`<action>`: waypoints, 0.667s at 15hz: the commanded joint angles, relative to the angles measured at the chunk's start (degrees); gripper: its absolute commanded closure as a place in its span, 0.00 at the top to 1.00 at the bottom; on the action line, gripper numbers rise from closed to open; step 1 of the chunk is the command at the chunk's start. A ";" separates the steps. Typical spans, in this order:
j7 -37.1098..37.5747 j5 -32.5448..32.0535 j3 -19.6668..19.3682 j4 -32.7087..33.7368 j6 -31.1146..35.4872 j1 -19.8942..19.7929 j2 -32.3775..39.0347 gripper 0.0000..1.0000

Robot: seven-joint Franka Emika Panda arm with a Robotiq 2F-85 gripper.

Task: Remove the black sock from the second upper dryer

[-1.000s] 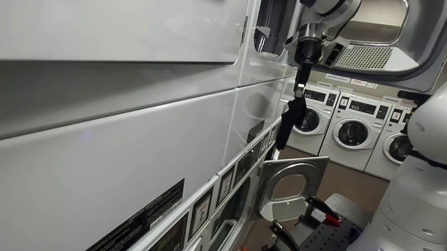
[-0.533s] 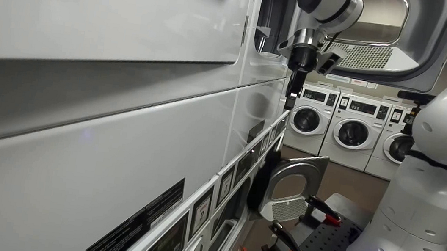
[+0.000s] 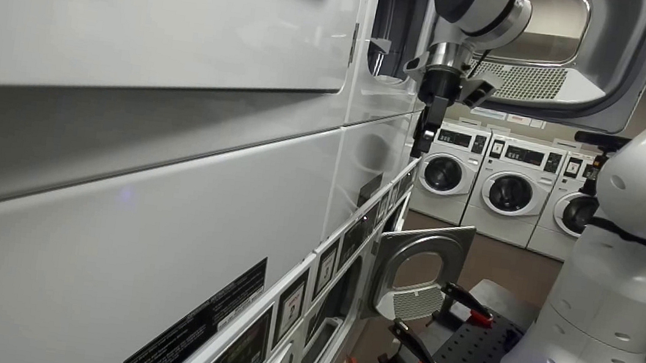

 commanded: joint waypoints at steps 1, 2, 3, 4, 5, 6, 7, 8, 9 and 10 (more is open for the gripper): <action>3.37 -4.25 -0.28 2.16 0.63 -1.26 -0.67 1.00; 3.78 -5.05 -0.74 3.56 0.04 -1.55 -0.51 1.00; 3.76 -5.65 -1.26 4.96 -0.82 -1.73 -0.26 1.00; 3.76 -5.92 -1.97 6.71 -1.78 -1.98 0.03 1.00; 3.80 -6.25 -2.59 8.19 -2.14 -2.27 0.17 1.00; 3.85 -6.35 -3.16 9.55 -2.52 -2.55 0.34 1.00; 3.87 -6.52 -3.75 11.51 -3.40 -2.85 0.46 1.00; 3.99 -6.75 -4.19 13.02 -3.61 -3.15 0.68 1.00; 4.06 -6.86 -4.60 14.58 -3.79 -3.32 0.89 1.00; 4.24 -6.93 -4.93 16.01 -4.11 -3.52 1.11 1.00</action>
